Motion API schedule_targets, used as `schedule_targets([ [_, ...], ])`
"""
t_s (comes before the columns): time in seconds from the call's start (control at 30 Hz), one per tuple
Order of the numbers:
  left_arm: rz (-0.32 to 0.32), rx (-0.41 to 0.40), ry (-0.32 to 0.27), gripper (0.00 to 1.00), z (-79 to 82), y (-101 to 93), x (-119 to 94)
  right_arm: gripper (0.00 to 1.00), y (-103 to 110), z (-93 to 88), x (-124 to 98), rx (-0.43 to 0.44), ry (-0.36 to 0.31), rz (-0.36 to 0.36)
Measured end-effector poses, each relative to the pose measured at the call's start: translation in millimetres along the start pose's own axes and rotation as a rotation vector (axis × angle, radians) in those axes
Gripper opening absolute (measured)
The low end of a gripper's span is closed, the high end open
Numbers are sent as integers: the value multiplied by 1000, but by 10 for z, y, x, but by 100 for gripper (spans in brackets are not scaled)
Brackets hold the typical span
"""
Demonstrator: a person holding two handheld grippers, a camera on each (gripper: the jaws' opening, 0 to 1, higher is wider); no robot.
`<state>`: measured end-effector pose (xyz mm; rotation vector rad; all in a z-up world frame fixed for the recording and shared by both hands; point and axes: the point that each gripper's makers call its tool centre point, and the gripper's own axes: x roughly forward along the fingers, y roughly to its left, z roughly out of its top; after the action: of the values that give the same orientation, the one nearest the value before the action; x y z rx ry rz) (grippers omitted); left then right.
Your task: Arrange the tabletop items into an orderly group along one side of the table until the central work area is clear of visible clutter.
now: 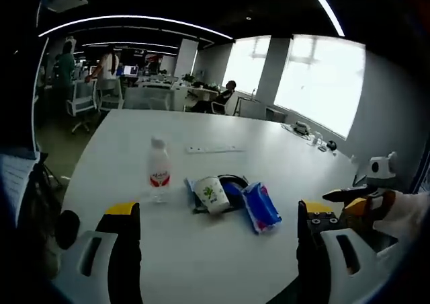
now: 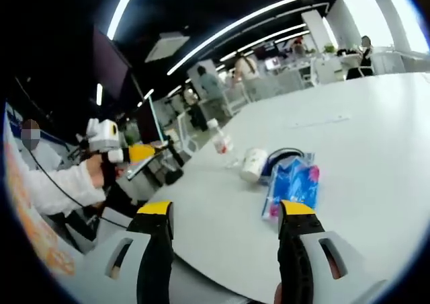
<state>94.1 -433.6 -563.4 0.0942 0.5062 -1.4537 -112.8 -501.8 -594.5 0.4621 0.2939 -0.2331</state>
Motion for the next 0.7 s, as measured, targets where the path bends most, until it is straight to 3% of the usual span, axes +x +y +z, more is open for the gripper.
schedule_targets([
  [0.13,16,7,-12,100,65,-68,91,61,-183,107,95,-24,28,42],
  [0.27,94,-7,-6,100,84,-55,236,62,-372,311,101,-67,54,107],
  [0.43,139,15,-28,100,135,-266,443,61,-696,508,63,-111,80,160],
  [0.53,191,-22,-52,100,132,-346,518,61,-939,642,11,-141,96,194],
  [0.7,199,-29,-38,100,56,-530,673,61,-1196,835,-92,-187,91,194],
])
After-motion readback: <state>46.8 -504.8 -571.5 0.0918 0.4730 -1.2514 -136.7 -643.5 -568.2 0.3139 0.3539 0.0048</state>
